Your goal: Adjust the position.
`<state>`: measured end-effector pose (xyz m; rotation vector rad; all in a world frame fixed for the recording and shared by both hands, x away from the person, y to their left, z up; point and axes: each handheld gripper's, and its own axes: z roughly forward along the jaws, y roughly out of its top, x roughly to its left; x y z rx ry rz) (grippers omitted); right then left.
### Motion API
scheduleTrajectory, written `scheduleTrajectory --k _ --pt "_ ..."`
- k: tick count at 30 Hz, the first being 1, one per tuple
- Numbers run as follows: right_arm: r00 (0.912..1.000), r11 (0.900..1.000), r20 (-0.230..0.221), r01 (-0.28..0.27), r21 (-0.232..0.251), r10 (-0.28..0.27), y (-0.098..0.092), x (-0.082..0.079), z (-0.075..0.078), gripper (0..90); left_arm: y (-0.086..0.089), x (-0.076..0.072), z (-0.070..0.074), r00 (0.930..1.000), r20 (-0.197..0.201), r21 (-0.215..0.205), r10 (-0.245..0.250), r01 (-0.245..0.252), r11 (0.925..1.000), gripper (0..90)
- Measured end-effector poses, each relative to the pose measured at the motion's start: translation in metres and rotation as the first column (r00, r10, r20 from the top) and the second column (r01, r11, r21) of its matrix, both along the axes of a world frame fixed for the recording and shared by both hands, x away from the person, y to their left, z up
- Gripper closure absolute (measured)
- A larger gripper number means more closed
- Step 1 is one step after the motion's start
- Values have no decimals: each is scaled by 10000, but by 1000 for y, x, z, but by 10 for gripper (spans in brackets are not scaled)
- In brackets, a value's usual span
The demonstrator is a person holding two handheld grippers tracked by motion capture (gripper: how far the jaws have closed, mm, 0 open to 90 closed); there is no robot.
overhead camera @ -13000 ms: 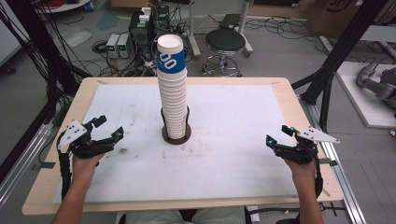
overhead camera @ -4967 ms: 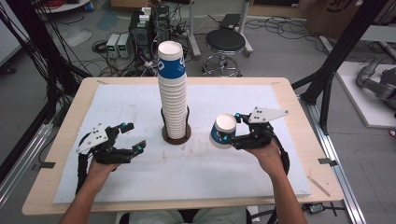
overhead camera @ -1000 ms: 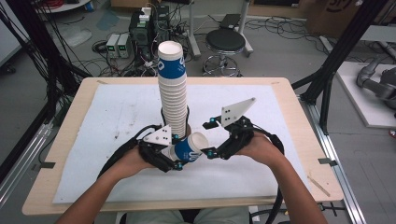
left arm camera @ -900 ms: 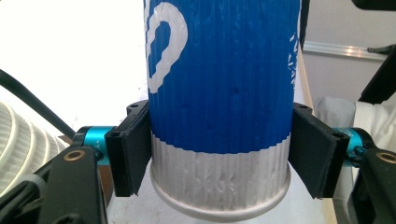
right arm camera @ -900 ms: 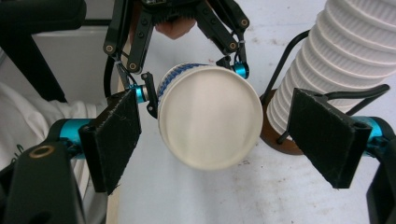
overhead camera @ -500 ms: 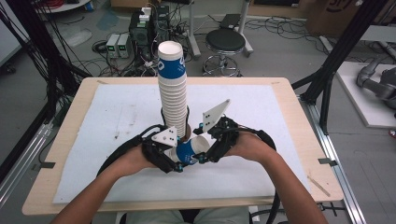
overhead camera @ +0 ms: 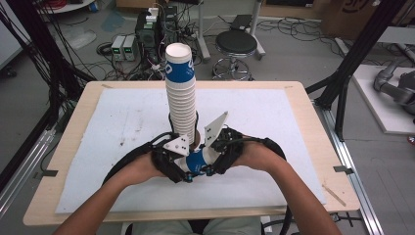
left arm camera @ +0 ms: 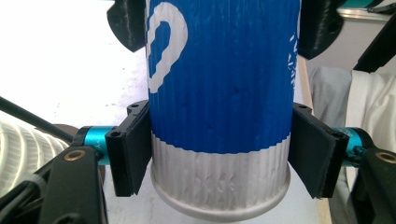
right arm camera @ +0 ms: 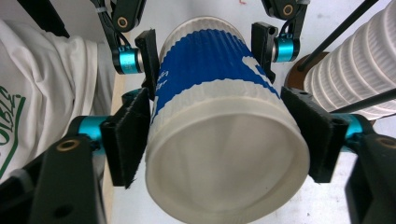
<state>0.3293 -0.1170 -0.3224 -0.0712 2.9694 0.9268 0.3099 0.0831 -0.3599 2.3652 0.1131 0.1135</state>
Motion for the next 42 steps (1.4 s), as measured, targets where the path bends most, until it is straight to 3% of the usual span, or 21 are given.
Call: scheduleTrajectory --k 5,8,11,13,16,19,23,25,27,28,29,31,32,33,34,35,36,38,40,41,42 --pt "10000 10000 -41 -63 -54 63 0 0 0 309 0 0 -1 10000 72 -58 -58 59 10000 289" --pt "10000 10000 -63 -11 -15 11 -2 -1 0 306 2 0 -3 9997 35 -466 -235 237 9986 255" --pt "9999 9997 -78 -63 220 65 -5 -2 0 305 5 1 -5 10000 -17 -701 -23 22 9975 187" --pt "9999 9993 -138 20 381 -15 -9 -2 0 305 8 1 -8 10000 -51 -997 50 -55 9950 184" --pt "9998 9971 -151 168 744 -157 -17 -1 -3 305 15 2 -12 9996 -198 -1778 210 -242 9838 185" --pt "9994 9942 -168 307 1029 -291 -24 0 -5 305 23 1 -15 9993 -200 -2582 325 -365 9654 186" --pt "9986 9868 -316 457 1556 -413 -33 0 -10 304 31 -1 -19 9995 -90 -3224 305 -318 9461 184" --pt "9978 9810 -415 583 1849 -515 -39 0 -13 304 36 -2 -22 9988 -152 -3738 467 -490 9262 184" --pt "9969 9741 -509 701 2151 -605 -46 0 -16 304 39 -2 -23 9983 -141 -4046 562 -571 9127 183" --pt "9966 9700 -532 733 2317 -626 -49 -1 -17 304 39 -2 -23 9983 -141 -4046 562 -571 9127 182" --pt "9966 9700 -532 733 2317 -626 -49 -1 -17 304 41 -3 -24 9982 -166 -4206 585 -600 9053 182" --pt "9957 9579 -593 849 2744 -713 -56 -2 -22 304 44 -4 -27 9977 -139 -4637 670 -658 8835 181" --pt "9953 9532 -607 899 2886 -755 -59 -3 -23 304 44 -4 -27 9977 -139 -4637 670 -658 8835 181" --pt "9949 9467 -665 923 3086 -753 -61 -3 -25 304 46 -5 -29 9976 -121 -4875 679 -652 8707 181" --pt "9949 9467 -665 923 3086 -753 -61 -3 -25 304 46 -5 -29 9976 -121 -4875 679 -652 8707 178" --pt "9940 9346 -748 1009 3411 -800 -66 -4 -29 304 47 -5 -30 9981 -154 -5064 602 -597 8602 176" --pt "9940 9346 -748 1009 3411 -800 -66 -4 -29 304 47 -5 -30 9981 -154 -5064 602 -597 8602 175" --pt "9928 9133 -873 1103 3920 -825 -71 -6 -35 304 47 -7 -33 9980 -209 -5413 593 -611 8386 169" --pt "9921 9079 -913 1157 4028 -860 -73 -7 -37 304 47 -7 -33 9983 -192 -5485 546 -562 8342 166" --pt "9922 8978 -933 1151 4251 -830 -75 -8 -42 304 47 -7 -35 9982 -270 -5709 527 -587 8189 165" --pt "9912 8909 -1000 1218 4376 -864 -75 -9 -43 304 47 -7 -35 9982 -270 -5709 527 -587 8189 162"
